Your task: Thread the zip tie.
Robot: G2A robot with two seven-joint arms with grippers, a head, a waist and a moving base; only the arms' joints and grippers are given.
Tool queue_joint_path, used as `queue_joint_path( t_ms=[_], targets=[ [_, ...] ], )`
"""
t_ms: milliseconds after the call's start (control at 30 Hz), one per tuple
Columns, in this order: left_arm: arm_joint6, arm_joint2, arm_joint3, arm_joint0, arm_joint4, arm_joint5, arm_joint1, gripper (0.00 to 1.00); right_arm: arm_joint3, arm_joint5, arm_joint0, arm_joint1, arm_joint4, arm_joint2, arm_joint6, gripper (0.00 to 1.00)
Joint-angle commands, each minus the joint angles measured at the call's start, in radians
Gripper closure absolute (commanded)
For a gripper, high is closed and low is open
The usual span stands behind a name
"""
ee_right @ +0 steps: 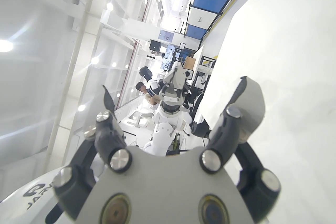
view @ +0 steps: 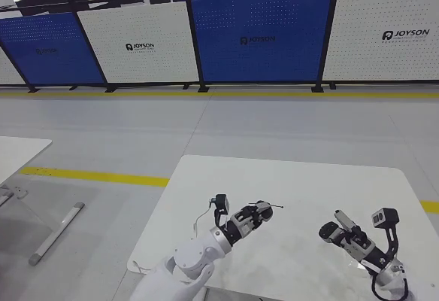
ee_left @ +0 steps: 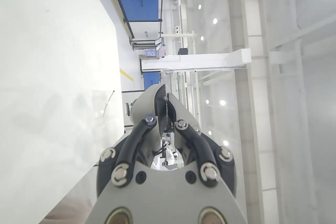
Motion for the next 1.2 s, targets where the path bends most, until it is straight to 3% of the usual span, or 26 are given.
queue_joint_path(
  t_ms=[0, 100, 200, 267, 333, 600, 700, 767, 867, 1000, 1067, 1167],
  targets=[
    [0.027, -0.002, -0.046, 0.000, 0.013, -0.020, -0.001, 1.00, 0.000, 0.000, 0.000, 0.000, 0.000, 0.000, 0.000, 0.00],
    [0.080, -0.010, -0.140, 0.012, 0.037, -0.043, -0.003, 1.00, 0.000, 0.000, 0.000, 0.000, 0.000, 0.000, 0.000, 0.00],
    [0.089, -0.020, -0.232, 0.026, 0.070, -0.041, 0.000, 1.00, 0.000, 0.000, 0.000, 0.000, 0.000, 0.000, 0.000, 0.00],
    [0.097, -0.026, -0.281, 0.038, 0.094, -0.029, 0.001, 1.00, 0.000, 0.000, 0.000, 0.000, 0.000, 0.000, 0.000, 0.00],
    [0.099, -0.028, -0.302, 0.045, 0.104, -0.003, 0.003, 1.00, 0.000, 0.000, 0.000, 0.000, 0.000, 0.000, 0.000, 0.00],
    [0.096, -0.026, -0.302, 0.046, 0.105, 0.006, 0.003, 1.00, 0.000, 0.000, 0.000, 0.000, 0.000, 0.000, 0.000, 0.00],
    [0.056, -0.026, -0.278, 0.042, 0.046, 0.006, 0.002, 1.00, 0.000, 0.000, 0.000, 0.000, 0.000, 0.000, 0.000, 0.00],
    [0.012, -0.055, -0.259, 0.046, -0.019, -0.013, 0.004, 1.00, 0.000, 0.000, 0.000, 0.000, 0.000, 0.000, 0.000, 0.00],
    [-0.068, -0.115, -0.247, 0.072, -0.023, -0.046, 0.015, 1.00, 0.000, 0.000, 0.000, 0.000, 0.000, 0.000, 0.000, 0.00],
    [-0.130, -0.184, -0.275, 0.132, -0.067, -0.089, 0.026, 1.00, 0.000, 0.000, 0.000, 0.000, 0.000, 0.000, 0.000, 0.00],
    [-0.147, -0.206, -0.292, 0.156, -0.069, -0.091, 0.031, 1.00, 0.000, 0.000, 0.000, 0.000, 0.000, 0.000, 0.000, 0.00],
    [-0.148, -0.208, -0.300, 0.160, -0.057, -0.080, 0.032, 1.00, 0.000, 0.000, 0.000, 0.000, 0.000, 0.000, 0.000, 0.00]
  ],
)
